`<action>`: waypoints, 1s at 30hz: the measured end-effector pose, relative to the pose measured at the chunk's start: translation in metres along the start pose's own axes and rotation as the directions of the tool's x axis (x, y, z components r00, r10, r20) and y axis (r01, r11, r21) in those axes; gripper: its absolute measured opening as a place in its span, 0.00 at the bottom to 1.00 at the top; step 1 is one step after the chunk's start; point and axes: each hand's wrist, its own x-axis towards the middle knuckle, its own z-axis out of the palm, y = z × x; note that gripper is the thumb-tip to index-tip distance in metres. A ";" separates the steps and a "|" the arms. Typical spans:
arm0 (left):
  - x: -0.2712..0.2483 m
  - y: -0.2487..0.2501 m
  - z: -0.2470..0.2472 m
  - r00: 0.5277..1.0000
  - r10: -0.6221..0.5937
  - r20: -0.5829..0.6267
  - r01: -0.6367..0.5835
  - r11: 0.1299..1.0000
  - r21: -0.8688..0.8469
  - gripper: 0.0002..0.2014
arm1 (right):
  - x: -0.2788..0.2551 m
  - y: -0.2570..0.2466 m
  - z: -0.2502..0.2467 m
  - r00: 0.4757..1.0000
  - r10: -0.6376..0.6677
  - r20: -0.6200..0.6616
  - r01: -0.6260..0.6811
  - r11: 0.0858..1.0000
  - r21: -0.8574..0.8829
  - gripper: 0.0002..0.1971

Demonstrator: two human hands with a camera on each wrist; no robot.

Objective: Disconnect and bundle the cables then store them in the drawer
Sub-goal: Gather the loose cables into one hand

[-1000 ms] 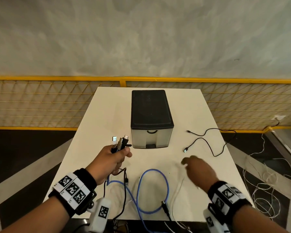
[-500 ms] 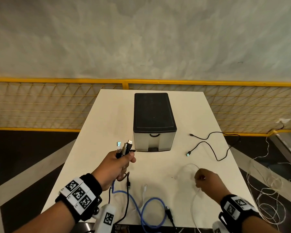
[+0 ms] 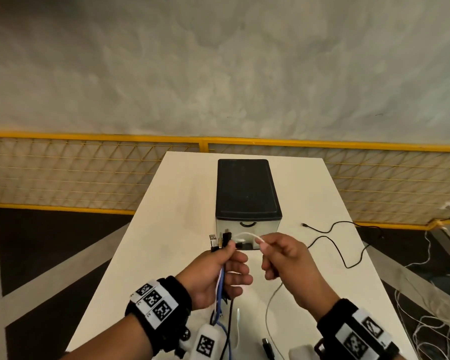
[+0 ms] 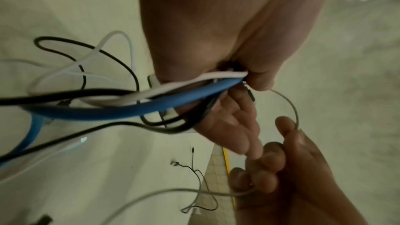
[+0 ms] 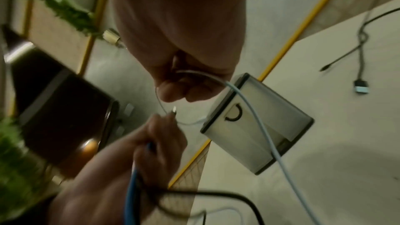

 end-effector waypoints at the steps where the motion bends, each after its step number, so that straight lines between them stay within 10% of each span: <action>1: 0.000 0.001 0.002 1.000 0.011 0.025 -0.009 0.999 -0.053 0.22 | -0.004 0.000 0.007 0.998 -0.055 0.042 0.060 0.993 -0.103 0.09; 8: 0.003 0.008 -0.005 0.993 0.116 0.002 -0.111 0.952 -0.284 0.19 | -0.012 0.026 0.008 0.901 -0.290 0.323 0.429 0.703 -0.566 0.09; 15: 0.006 0.011 -0.005 0.966 0.240 -0.097 -0.255 0.947 -0.196 0.12 | -0.014 0.032 0.006 0.954 -0.143 0.265 0.263 0.826 -0.499 0.07; 21: 0.008 0.023 -0.013 0.932 0.336 -0.137 -0.361 0.823 -0.439 0.15 | -0.011 0.039 -0.004 0.956 0.138 0.258 -0.037 0.931 -0.362 0.07; 30: -0.010 0.062 -0.112 0.806 0.447 -0.388 -0.577 0.738 -0.349 0.14 | -0.033 0.078 -0.077 0.884 0.413 0.220 -0.298 0.859 -0.416 0.11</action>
